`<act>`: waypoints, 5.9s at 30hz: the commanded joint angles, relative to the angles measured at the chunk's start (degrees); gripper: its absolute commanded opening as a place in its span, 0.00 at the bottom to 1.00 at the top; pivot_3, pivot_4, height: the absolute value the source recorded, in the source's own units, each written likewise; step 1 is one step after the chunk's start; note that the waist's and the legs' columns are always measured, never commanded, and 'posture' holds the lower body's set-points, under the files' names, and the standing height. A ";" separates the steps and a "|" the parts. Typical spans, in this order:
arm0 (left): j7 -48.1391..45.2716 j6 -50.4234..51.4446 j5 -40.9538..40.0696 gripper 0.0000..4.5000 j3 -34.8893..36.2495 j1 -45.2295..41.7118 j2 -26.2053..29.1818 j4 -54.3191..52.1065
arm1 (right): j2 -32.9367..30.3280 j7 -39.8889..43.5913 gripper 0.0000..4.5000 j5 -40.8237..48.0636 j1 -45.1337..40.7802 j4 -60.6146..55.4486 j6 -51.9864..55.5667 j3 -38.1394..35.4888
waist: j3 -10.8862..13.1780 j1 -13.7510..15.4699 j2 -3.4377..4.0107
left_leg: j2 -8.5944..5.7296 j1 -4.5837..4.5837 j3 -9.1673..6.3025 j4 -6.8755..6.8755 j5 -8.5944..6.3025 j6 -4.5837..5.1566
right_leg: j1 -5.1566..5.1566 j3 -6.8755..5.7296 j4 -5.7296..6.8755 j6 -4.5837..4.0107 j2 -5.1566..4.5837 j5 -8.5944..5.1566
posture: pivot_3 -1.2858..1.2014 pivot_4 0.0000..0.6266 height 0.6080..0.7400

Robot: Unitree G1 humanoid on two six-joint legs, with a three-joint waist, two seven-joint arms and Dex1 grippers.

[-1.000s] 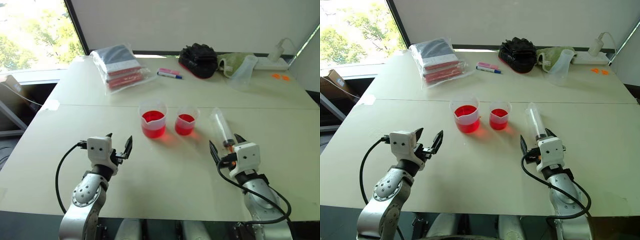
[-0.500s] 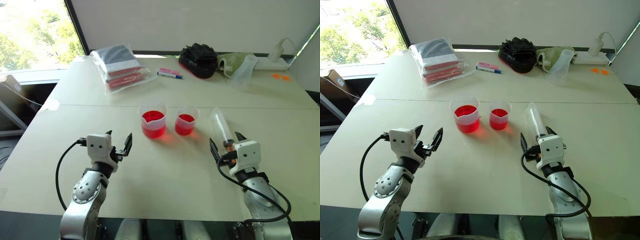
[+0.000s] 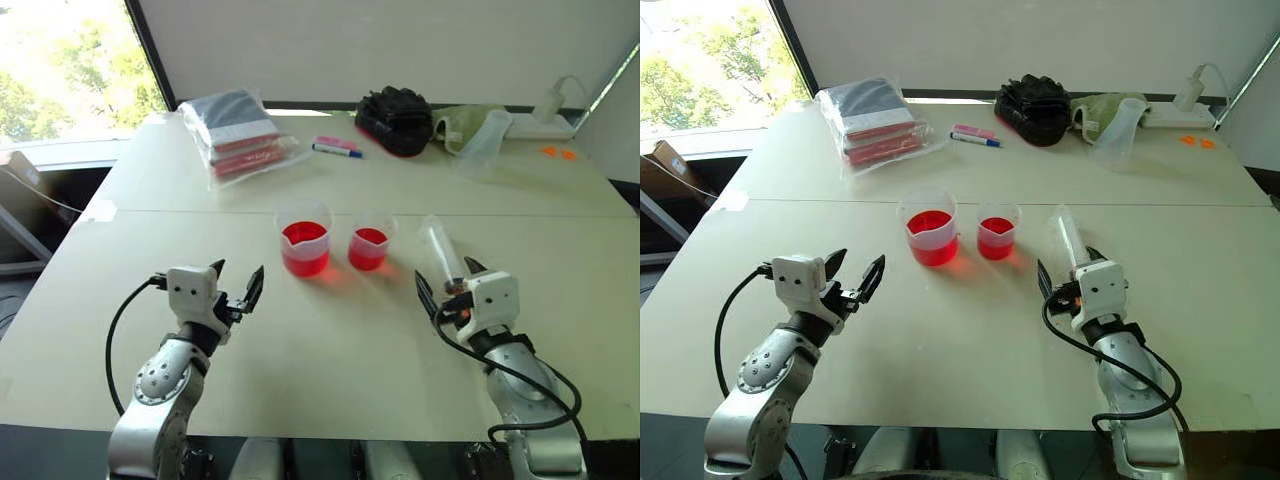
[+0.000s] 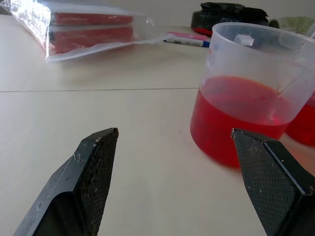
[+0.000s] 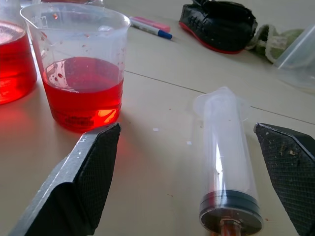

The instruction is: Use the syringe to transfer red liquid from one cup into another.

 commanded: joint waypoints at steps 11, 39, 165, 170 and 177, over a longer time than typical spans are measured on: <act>-31.73 18.25 -28.79 0.86 12.54 -6.66 31.08 6.25 | -15.24 16.81 0.99 17.53 -14.53 3.76 15.61 -6.89 | 0.06 -0.06 0.02 | 0.00 0.04 -0.06 -0.01 0.00 0.00 | 0.07 -0.06 -0.07 -0.01 -0.02 -0.01 | 0.52 0.24 0.78; -62.75 17.09 -24.81 0.86 -4.01 -44.15 45.03 26.66 | -33.20 24.10 0.99 17.81 -55.96 29.71 58.98 12.39 | 0.17 -0.17 0.03 | -0.01 -0.86 -0.01 0.08 0.17 -0.28 | -0.84 -0.05 -0.05 -0.01 -0.03 0.00 | 0.52 0.24 0.78; -44.11 12.10 -13.09 0.86 -1.16 -67.72 24.62 43.55 | 15.07 11.37 0.31 11.06 -49.54 22.38 10.45 16.67 | 0.14 -3.34 -0.01 | -0.06 -1.36 -0.06 0.48 0.33 -0.54 | -1.66 -0.12 1.03 0.00 -0.02 0.00 | 0.52 0.24 0.78; -43.76 12.75 -12.92 0.58 -1.35 -67.45 24.23 43.22 | 15.12 11.76 0.31 10.68 -49.38 22.58 9.81 16.86 | 0.14 -3.35 -0.01 | -0.05 -1.36 -0.07 0.59 0.33 -0.54 | -1.66 -0.12 1.15 0.00 -0.02 0.00 | 0.52 0.24 0.78; -43.85 13.77 -12.41 0.01 -2.30 -66.23 24.79 42.03 | 15.37 11.88 0.31 10.37 -49.12 23.25 8.85 17.02 | 0.14 -3.24 -0.01 | -0.07 -1.36 -0.15 0.85 0.30 -0.49 | -1.68 -0.11 1.60 0.00 -0.04 0.00 | 0.52 0.24 0.78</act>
